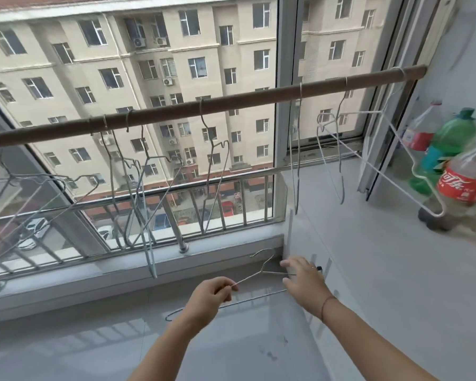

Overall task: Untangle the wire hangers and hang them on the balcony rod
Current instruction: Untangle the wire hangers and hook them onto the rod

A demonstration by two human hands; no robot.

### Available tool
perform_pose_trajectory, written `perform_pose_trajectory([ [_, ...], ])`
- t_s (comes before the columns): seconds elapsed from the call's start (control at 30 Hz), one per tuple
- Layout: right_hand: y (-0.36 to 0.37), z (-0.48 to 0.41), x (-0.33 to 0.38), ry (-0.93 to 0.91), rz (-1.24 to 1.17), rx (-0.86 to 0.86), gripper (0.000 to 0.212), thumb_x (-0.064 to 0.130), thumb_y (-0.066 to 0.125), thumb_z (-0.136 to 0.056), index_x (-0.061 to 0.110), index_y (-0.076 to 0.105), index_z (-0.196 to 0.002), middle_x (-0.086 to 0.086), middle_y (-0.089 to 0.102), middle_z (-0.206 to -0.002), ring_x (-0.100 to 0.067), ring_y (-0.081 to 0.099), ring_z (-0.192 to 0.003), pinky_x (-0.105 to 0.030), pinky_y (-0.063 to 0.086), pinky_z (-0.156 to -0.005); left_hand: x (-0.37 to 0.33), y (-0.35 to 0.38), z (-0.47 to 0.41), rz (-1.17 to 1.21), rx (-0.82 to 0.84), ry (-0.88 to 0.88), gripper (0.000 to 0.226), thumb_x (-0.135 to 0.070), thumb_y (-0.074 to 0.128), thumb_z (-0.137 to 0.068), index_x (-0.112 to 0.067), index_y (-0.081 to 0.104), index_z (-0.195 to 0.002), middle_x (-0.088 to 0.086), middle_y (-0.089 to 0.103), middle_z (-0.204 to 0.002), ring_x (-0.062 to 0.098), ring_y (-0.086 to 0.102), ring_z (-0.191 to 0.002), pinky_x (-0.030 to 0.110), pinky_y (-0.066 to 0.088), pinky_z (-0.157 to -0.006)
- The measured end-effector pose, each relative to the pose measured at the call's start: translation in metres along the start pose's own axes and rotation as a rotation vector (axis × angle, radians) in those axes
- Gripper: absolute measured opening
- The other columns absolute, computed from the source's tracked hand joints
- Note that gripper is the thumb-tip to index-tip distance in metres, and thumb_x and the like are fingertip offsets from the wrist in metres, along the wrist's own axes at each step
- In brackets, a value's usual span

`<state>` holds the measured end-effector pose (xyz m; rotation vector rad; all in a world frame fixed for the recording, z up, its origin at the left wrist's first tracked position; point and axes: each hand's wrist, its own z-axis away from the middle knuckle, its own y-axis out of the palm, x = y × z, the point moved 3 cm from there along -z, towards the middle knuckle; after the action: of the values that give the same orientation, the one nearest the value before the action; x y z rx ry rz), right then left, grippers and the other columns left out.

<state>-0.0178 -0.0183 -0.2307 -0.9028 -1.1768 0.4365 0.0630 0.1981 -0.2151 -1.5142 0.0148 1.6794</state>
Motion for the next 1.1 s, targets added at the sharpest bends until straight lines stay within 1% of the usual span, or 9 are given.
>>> perform_pose_trajectory([
  [0.13, -0.007, 0.006, -0.009, -0.006, -0.091, 0.200, 0.015, 0.019, 0.052, -0.088, 0.026, 0.064, -0.086, 0.004, 0.068, -0.089, -0.009, 0.061, -0.088, -0.027, 0.045, -0.084, 0.004, -0.009, -0.006, 0.024, -0.047, 0.043, 0.027, -0.009, 0.051, -0.092, -0.026, 0.067, -0.079, -0.006, 0.065, -0.075, 0.010, 0.056, -0.074, 0.022, 0.040, -0.071],
  [0.23, -0.013, 0.022, -0.006, -0.007, -0.206, 0.302, 0.026, 0.011, 0.046, -0.092, 0.024, 0.060, -0.074, 0.006, 0.058, -0.060, 0.000, 0.054, -0.056, -0.022, 0.045, -0.067, 0.002, -0.007, -0.015, -0.025, -0.174, 0.052, 0.019, -0.010, 0.055, -0.090, -0.023, 0.069, -0.087, -0.004, 0.069, -0.090, 0.012, 0.061, -0.089, 0.024, 0.043, -0.082],
  [0.33, -0.014, 0.040, -0.003, 0.054, -0.348, 0.289, 0.028, 0.006, 0.042, -0.094, 0.017, 0.059, -0.075, 0.006, 0.047, -0.049, -0.003, 0.045, -0.042, -0.018, 0.042, -0.050, -0.007, -0.001, -0.018, -0.174, -0.453, 0.011, 0.021, -0.017, 0.061, -0.087, -0.016, 0.066, -0.107, 0.000, 0.062, -0.106, 0.019, 0.055, -0.102, 0.029, 0.039, -0.094],
  [0.43, -0.012, 0.055, 0.004, 0.111, -0.426, 0.194, 0.028, 0.007, 0.042, -0.094, 0.017, 0.060, -0.075, 0.006, 0.042, -0.041, -0.005, 0.040, -0.039, -0.020, 0.039, -0.044, -0.031, 0.020, -0.010, 0.139, -0.513, -0.003, 0.018, -0.021, 0.066, -0.085, -0.017, 0.063, -0.102, 0.002, 0.061, -0.099, 0.021, 0.058, -0.093, 0.028, 0.046, -0.084],
  [0.6, -0.016, 0.068, 0.033, 0.109, -0.569, 0.118, 0.024, 0.009, 0.038, -0.096, 0.013, 0.059, -0.084, 0.004, 0.044, -0.051, -0.009, 0.042, -0.044, -0.020, 0.041, -0.046, -0.068, 0.061, 0.001, 0.650, -0.214, -0.156, 0.017, -0.025, 0.064, -0.087, -0.009, 0.068, -0.093, 0.004, 0.068, -0.080, 0.016, 0.060, -0.073, 0.028, 0.050, -0.071],
  [0.67, -0.023, 0.067, 0.044, 0.096, -0.611, 0.069, 0.023, 0.007, 0.038, -0.096, 0.009, 0.058, -0.086, 0.003, 0.043, -0.050, -0.008, 0.041, -0.043, -0.019, 0.040, -0.045, -0.085, 0.062, 0.002, 0.739, -0.115, -0.129, 0.014, -0.016, 0.065, -0.086, -0.004, 0.069, -0.094, 0.009, 0.067, -0.077, 0.018, 0.057, -0.064, 0.027, 0.051, -0.065],
  [0.77, -0.036, 0.065, 0.058, 0.071, -0.669, 0.009, 0.020, 0.008, 0.041, -0.095, 0.008, 0.060, -0.088, 0.002, 0.045, -0.052, -0.011, 0.044, -0.046, -0.021, 0.044, -0.048, -0.105, 0.051, 0.002, 0.808, -0.121, -0.109, 0.008, 0.000, 0.066, -0.082, 0.001, 0.066, -0.090, 0.014, 0.060, -0.073, 0.021, 0.049, -0.057, 0.025, 0.048, -0.055],
  [1.0, -0.058, 0.084, 0.074, 0.005, -0.793, 0.019, 0.014, 0.013, 0.050, -0.092, 0.020, 0.061, -0.096, 0.001, 0.062, -0.061, -0.007, 0.062, -0.064, -0.018, 0.049, -0.066, -0.140, 0.027, 0.001, 0.847, -0.169, -0.013, 0.020, -0.002, 0.066, -0.082, -0.003, 0.067, -0.103, 0.005, 0.068, -0.081, 0.010, 0.060, -0.066, 0.015, 0.049, -0.059],
  [1.1, -0.071, 0.091, 0.084, -0.054, -0.800, -0.018, 0.017, 0.029, 0.049, -0.085, 0.024, 0.060, -0.098, 0.000, 0.060, -0.059, -0.006, 0.060, -0.062, -0.017, 0.047, -0.067, -0.164, 0.014, 0.007, 0.900, -0.152, 0.062, 0.017, -0.001, 0.067, -0.081, -0.007, 0.068, -0.098, 0.004, 0.069, -0.078, 0.009, 0.060, -0.064, 0.014, 0.051, -0.060],
])
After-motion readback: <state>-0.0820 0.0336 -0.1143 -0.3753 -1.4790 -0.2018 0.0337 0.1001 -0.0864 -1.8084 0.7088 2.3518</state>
